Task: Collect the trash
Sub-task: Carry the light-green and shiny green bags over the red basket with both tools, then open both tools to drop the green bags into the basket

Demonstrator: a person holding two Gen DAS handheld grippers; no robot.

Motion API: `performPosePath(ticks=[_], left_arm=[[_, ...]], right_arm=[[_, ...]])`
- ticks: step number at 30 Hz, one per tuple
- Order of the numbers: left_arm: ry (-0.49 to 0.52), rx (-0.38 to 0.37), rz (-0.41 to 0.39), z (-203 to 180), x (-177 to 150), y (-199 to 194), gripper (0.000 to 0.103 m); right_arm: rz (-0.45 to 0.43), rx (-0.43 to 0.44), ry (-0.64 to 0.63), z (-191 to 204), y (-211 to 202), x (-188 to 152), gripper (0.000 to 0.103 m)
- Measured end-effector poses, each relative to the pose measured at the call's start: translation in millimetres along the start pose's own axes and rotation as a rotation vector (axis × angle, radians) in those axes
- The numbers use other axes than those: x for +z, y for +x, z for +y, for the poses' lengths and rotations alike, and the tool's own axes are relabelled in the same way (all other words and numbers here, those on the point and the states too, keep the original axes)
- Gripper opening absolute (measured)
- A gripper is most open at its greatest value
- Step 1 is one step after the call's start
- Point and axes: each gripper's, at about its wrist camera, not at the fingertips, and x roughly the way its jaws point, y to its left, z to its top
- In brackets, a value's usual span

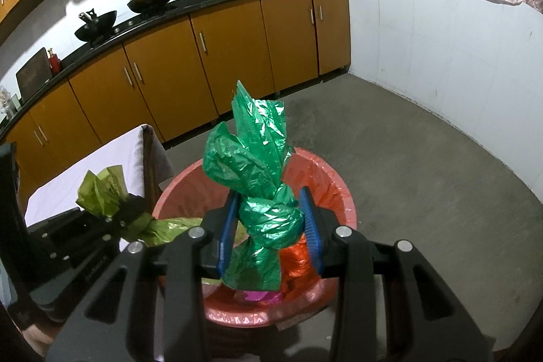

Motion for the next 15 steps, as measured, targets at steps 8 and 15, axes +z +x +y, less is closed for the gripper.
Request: performPosePath(ticks=[8,15], left_arm=[[-0.001,-0.025,0.041,2.5,-1.0,24.5,0.01],[0.0,-0.046,0.076,4.3,-1.8,40.3,0.028]], right_arm=[[0.012,0.019,0.017,-7.0,21.1,5.8,0.036],[0.004,0.082,0.028,-7.2,33.0,10.2,0.052]])
